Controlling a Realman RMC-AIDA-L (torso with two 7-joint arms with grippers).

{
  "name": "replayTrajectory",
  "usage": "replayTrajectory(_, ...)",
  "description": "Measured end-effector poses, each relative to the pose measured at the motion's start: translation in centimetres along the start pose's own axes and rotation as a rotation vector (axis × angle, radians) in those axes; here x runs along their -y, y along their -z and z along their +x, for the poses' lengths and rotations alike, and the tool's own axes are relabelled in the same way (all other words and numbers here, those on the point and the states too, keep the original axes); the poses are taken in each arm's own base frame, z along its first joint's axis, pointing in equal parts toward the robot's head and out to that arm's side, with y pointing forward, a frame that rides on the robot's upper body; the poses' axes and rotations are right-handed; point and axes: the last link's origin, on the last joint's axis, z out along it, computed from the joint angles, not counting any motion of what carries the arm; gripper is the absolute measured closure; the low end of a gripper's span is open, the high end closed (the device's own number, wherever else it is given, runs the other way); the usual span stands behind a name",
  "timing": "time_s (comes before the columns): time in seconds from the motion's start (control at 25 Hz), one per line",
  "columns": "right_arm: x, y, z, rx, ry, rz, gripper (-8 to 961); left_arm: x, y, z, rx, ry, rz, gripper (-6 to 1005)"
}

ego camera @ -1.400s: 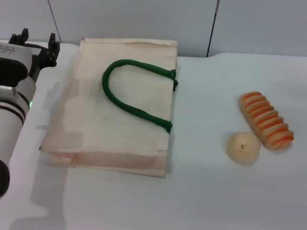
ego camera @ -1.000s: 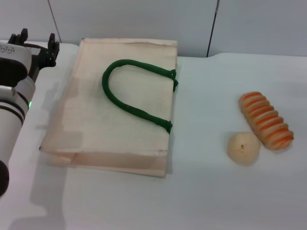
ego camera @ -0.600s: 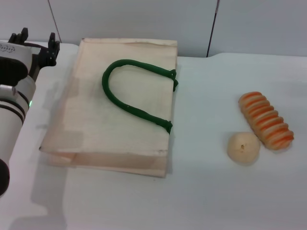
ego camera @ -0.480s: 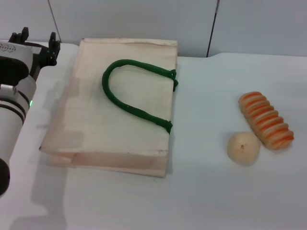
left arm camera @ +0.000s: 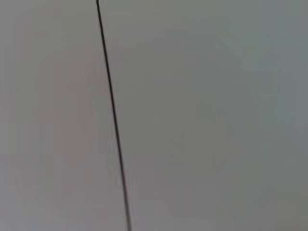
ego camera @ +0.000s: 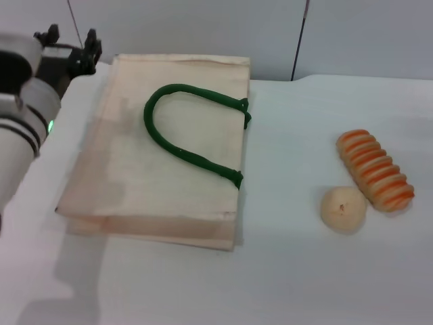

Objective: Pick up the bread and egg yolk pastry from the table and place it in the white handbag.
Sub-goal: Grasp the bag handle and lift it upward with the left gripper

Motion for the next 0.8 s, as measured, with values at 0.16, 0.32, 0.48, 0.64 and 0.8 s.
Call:
replayTrajectory(0.16,-0.1,-0.3,0.1,-0.019,0.004,-0.005,275,0.0,-0.5,1.6,0.067,0.056,-0.101,362)
replayTrajectory(0.32,-0.3,-0.5,0.0,-0.019,0.005,-0.009,275,0.1,-0.9,3.2,0.096,0.020,-0.182,361)
replayTrajectory(0.48,-0.2,-0.6,0.1,-0.029,0.007,-0.007,274,0.4,-0.7,5.2,0.125,0.017,-0.279,359)
replayTrajectory(0.64,-0.3,-0.9,0.3,-0.049,0.010,-0.009,274,1.0,-0.3,6.9,0.184,0.023,-0.392,357)
replayTrajectory(0.8,-0.6,-1.2,0.3,-0.057,0.012,-0.015,274,1.8,-0.2,8.0,0.244,0.019,-0.433,358)
